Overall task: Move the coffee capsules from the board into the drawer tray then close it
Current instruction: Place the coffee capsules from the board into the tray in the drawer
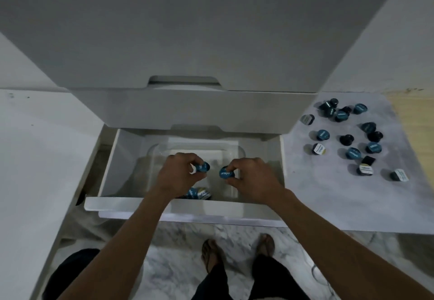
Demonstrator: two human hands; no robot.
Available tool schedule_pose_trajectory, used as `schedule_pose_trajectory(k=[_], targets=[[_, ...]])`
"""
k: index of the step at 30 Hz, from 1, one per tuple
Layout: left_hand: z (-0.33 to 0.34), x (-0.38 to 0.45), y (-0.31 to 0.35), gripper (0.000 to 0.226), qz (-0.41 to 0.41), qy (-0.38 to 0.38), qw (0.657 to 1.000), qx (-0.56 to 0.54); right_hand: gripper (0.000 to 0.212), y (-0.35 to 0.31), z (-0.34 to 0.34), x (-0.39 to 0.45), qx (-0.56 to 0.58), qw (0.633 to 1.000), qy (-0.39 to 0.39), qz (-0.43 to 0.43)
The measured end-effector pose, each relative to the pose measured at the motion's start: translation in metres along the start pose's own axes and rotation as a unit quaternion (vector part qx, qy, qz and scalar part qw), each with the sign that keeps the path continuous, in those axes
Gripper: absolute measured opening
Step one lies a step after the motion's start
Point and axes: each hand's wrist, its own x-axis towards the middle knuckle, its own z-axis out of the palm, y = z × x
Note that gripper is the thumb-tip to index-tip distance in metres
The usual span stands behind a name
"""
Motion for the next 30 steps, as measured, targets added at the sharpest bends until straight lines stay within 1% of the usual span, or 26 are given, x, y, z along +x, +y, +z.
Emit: schedule_pose_trajectory(k=[2, 6, 9, 11, 16, 21, 24, 27, 30], targets=[[0.009, 0.012, -0.007, 0.019, -0.006, -0.044, 0.999, 0.004, 0.020, 0.002, 0.011, 0.011, -0.039, 0.999, -0.035, 0.003], [0.024, 0.029, -0.017, 0.022, -0.035, -0.100, 0.994, 0.008, 0.020, 0.008, 0.025, 0.027, -0.106, 0.990, -0.088, -0.004], [0.029, 0.035, -0.020, 0.022, -0.045, -0.125, 0.991, 0.003, 0.019, 0.011, 0.031, 0.032, -0.153, 0.982, -0.106, -0.025], [0.032, 0.038, -0.018, 0.024, -0.041, -0.142, 0.989, 0.003, 0.018, 0.011, 0.032, 0.035, -0.166, 0.980, -0.102, -0.035], [0.034, 0.040, -0.017, 0.027, -0.038, -0.167, 0.985, -0.012, 0.017, 0.012, 0.030, 0.037, -0.170, 0.979, -0.108, -0.026], [0.032, 0.037, -0.017, 0.031, -0.053, -0.184, 0.981, -0.036, 0.026, 0.012, 0.027, 0.031, -0.128, 0.983, -0.131, 0.001], [0.033, 0.034, -0.014, 0.027, -0.051, -0.199, 0.978, -0.041, 0.024, 0.012, 0.026, 0.029, -0.116, 0.985, -0.129, 0.003], [0.036, 0.034, -0.010, 0.022, -0.037, -0.206, 0.978, -0.022, 0.025, 0.010, 0.025, 0.029, -0.118, 0.985, -0.129, 0.000], [0.038, 0.035, -0.007, 0.024, -0.028, -0.215, 0.976, -0.005, 0.028, 0.010, 0.024, 0.029, -0.120, 0.983, -0.139, -0.001]])
